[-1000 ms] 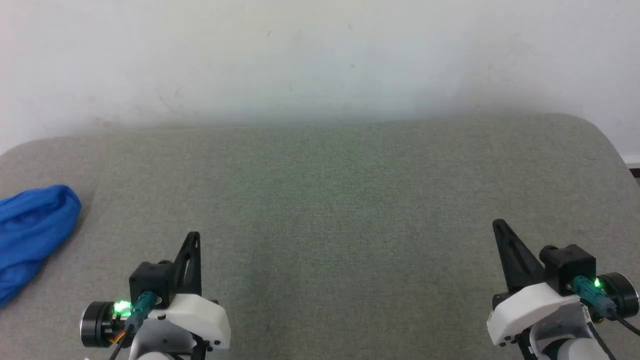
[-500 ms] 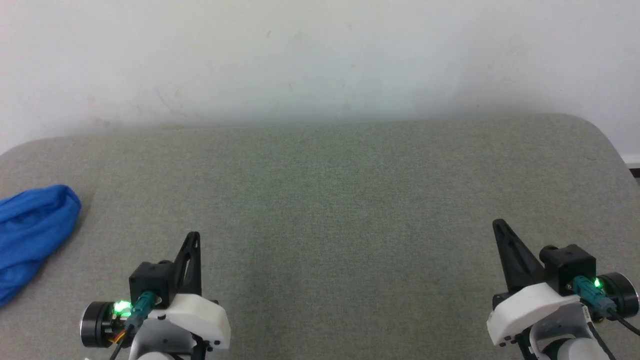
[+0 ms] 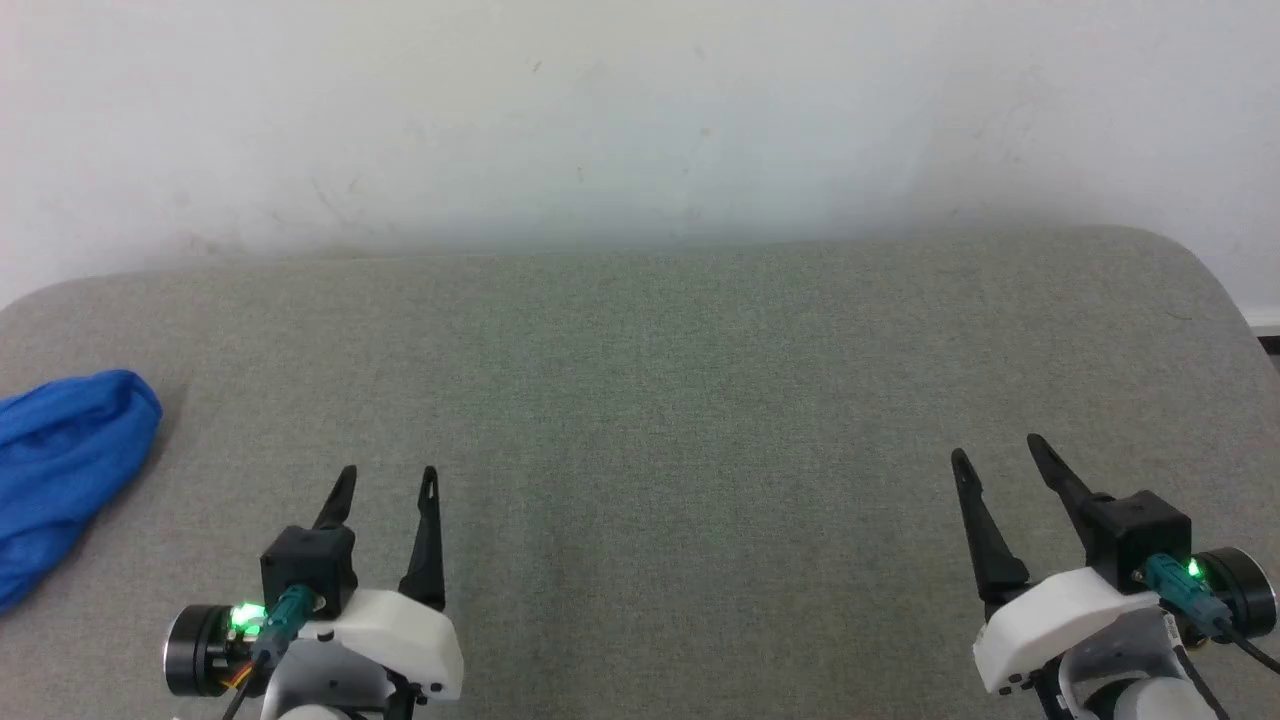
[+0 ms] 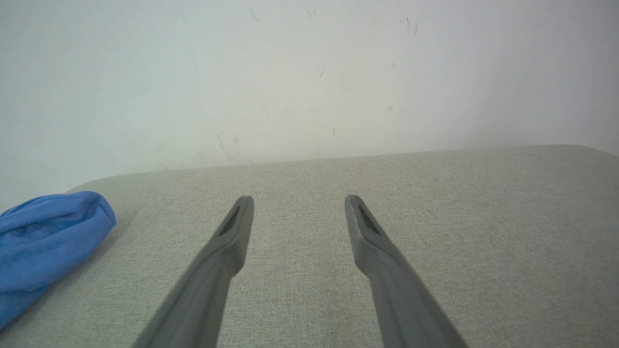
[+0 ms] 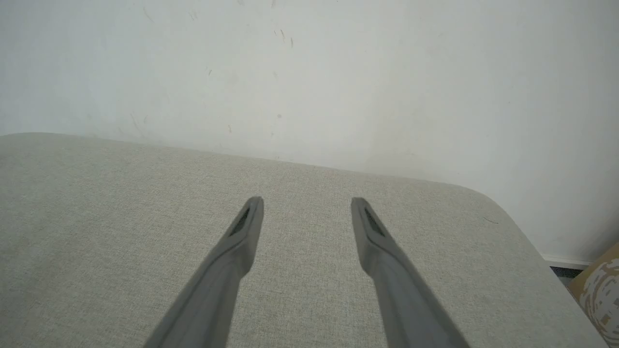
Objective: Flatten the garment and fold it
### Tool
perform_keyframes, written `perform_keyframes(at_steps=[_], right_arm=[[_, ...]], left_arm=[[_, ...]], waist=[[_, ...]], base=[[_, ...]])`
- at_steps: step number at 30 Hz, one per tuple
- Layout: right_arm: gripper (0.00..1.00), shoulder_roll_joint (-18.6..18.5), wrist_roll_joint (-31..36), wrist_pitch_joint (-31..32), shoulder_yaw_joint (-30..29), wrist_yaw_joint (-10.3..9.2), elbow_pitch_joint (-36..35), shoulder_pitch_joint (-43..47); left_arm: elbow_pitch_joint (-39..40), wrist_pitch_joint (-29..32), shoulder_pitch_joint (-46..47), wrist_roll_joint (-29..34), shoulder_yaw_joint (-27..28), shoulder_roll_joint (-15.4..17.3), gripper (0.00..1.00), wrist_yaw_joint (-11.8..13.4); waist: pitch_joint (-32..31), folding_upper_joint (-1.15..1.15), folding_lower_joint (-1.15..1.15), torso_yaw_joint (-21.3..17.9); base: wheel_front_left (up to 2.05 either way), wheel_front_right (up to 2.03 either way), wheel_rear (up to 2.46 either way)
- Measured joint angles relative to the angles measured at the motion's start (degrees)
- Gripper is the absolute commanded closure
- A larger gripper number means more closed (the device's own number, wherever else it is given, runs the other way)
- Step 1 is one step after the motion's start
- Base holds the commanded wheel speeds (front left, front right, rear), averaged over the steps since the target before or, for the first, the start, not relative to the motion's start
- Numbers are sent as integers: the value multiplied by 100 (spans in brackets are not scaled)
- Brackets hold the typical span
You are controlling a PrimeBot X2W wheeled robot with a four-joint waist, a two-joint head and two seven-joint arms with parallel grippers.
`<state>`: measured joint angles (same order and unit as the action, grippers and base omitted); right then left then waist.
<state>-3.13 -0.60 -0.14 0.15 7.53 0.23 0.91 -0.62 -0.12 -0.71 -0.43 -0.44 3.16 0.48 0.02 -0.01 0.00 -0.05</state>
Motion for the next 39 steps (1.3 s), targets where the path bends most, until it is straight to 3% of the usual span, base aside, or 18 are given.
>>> perform_keyframes(at_steps=[20,39], right_arm=[[0,0,-202,-248,-64,0,93,7],[0,1,-342,-463,-32,0,94,13]], left_arm=[[-107,-246,2,-274,-78,0,0,0],[-135,-455,7,-561,-88,-1,0,10]], waist=[[-36,0,0,220],[-16,0,0,1076]], base=[[0,0,0],[0,0,0]])
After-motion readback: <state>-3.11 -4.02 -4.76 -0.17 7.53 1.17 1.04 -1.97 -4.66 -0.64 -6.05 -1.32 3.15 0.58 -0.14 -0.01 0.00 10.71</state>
